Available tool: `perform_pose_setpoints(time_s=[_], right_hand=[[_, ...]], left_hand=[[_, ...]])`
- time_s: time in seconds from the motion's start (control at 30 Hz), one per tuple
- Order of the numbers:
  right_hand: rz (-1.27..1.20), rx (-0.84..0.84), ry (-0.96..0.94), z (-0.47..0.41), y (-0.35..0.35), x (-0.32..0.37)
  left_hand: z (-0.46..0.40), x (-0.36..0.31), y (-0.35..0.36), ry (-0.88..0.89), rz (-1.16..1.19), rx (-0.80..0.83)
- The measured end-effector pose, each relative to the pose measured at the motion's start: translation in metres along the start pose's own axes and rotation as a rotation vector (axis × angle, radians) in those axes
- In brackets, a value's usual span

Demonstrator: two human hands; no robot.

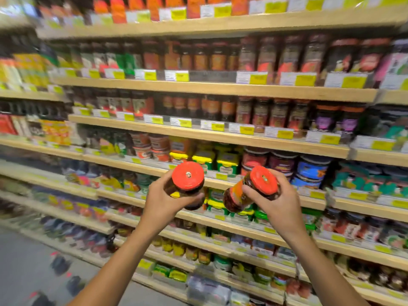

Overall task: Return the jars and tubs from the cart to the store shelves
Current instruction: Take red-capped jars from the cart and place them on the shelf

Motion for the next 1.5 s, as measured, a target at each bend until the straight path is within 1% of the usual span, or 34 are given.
perform_pose_setpoints(time_s=[0.1,0.23,0.47,0.8,0.97,1.13,1.27,1.37,1.5], right_hand=[[-0.023,-0.013,-0.029,-0.013,0.021,0.013],[-0.031,0.028,-0.051,-0.028,0.041,0.02],[-0.018,0.052,-0.091,-0.067,0.055,0.023],[-0.107,0.097,-0.12,-0.139,0.07,0.034],[-0.115,0.085,-0.128,-0.161,0.084,0.046],[-0.067,0.0,-0.155,-0.177,0.107,0.063],[0.018,-0.045,-0.211,-0.201,0.13,0.09],[0.064,-0.099,-0.245,-0.215,0.147,0.106],[0.057,-0.159,-0.249,-0.226,0.166,0.117]], left_hand=[[-0.002,0.002,-0.026,-0.006,-0.019,-0.031],[-0.013,0.002,-0.046,0.003,-0.044,-0.065],[-0.05,0.006,-0.05,0.031,-0.069,-0.082],[-0.121,-0.003,-0.058,0.102,-0.056,-0.116],[-0.155,0.004,-0.071,0.139,-0.046,-0.067],[-0.197,0.007,-0.094,0.212,-0.033,0.0],[-0.232,0.011,-0.122,0.254,-0.002,0.041],[-0.259,0.012,-0.142,0.318,0.019,0.083],[-0.286,0.008,-0.161,0.378,0.051,0.098]])
Point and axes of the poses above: each hand's wrist, its own z-axis away from the middle knuckle, its own y-axis out of the palm, x = y × z, the point moved 5 cm from there along -z, towards the middle knuckle, and after that the axes turned 2 degrees about x, right-handed, at the moved point
